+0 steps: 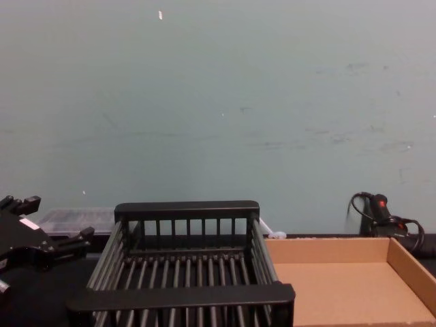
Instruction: Pick up the white tape and place it into the black box , Pick up the silver tape and place it into the brown box.
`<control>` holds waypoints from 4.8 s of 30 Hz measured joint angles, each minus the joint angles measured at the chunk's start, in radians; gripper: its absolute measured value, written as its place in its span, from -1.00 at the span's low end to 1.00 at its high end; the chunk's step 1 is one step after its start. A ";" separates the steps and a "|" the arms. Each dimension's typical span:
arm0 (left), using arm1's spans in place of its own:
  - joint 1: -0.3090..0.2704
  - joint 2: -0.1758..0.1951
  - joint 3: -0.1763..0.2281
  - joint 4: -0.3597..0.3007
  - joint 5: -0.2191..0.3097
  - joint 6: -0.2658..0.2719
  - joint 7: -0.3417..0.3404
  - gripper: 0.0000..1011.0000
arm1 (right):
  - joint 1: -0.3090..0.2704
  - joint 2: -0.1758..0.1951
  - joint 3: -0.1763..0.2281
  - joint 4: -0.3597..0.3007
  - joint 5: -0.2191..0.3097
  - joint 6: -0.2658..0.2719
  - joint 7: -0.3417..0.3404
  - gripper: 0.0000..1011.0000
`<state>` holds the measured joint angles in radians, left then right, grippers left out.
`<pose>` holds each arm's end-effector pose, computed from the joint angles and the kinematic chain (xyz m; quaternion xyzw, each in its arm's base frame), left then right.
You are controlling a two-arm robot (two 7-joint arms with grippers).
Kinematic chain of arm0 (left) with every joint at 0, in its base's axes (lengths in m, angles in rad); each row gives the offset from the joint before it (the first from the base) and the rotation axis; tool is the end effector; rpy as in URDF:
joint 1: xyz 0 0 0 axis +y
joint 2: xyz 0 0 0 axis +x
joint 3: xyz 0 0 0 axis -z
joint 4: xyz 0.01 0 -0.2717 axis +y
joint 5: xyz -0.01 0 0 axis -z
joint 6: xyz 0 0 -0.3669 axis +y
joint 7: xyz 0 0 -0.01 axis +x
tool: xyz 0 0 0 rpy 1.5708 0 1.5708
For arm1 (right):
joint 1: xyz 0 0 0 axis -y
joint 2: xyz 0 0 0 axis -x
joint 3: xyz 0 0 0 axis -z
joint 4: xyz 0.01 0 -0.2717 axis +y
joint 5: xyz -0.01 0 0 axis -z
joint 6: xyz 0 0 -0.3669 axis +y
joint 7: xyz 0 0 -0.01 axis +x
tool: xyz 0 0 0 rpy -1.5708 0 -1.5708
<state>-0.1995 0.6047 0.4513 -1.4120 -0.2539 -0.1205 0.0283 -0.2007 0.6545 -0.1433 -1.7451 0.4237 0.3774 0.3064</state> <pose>0.4100 0.0569 -0.2986 0.1415 -0.1325 0.5800 0.7912 0.3295 -0.0891 -0.2797 -0.2394 0.1286 -0.4886 0.8291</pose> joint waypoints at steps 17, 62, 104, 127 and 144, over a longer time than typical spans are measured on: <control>0.000 0.000 0.000 0.000 0.000 0.000 0.000 0.98 | 0.000 0.000 0.000 -0.001 0.001 -0.001 -0.001 -0.29; 0.000 0.000 0.000 0.000 0.000 0.000 0.000 0.98 | -0.017 0.009 0.054 -0.075 0.074 -0.007 0.004 -0.69; 0.000 0.000 0.000 0.000 0.000 0.000 0.000 0.98 | 0.360 -0.110 -0.129 0.096 0.012 0.005 0.015 -0.69; 0.000 0.000 0.000 0.000 0.000 0.000 0.000 0.98 | 0.597 -0.246 -0.295 0.281 -0.049 -0.017 0.088 -0.69; 0.000 0.000 0.000 0.000 0.000 0.000 0.000 0.98 | 0.662 -0.308 -0.349 0.348 -0.059 -0.039 0.110 -0.69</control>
<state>-0.1996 0.6047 0.4514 -1.4119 -0.2539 -0.1205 0.0282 0.4614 0.3470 -0.4924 -1.3967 0.3652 0.3389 0.4162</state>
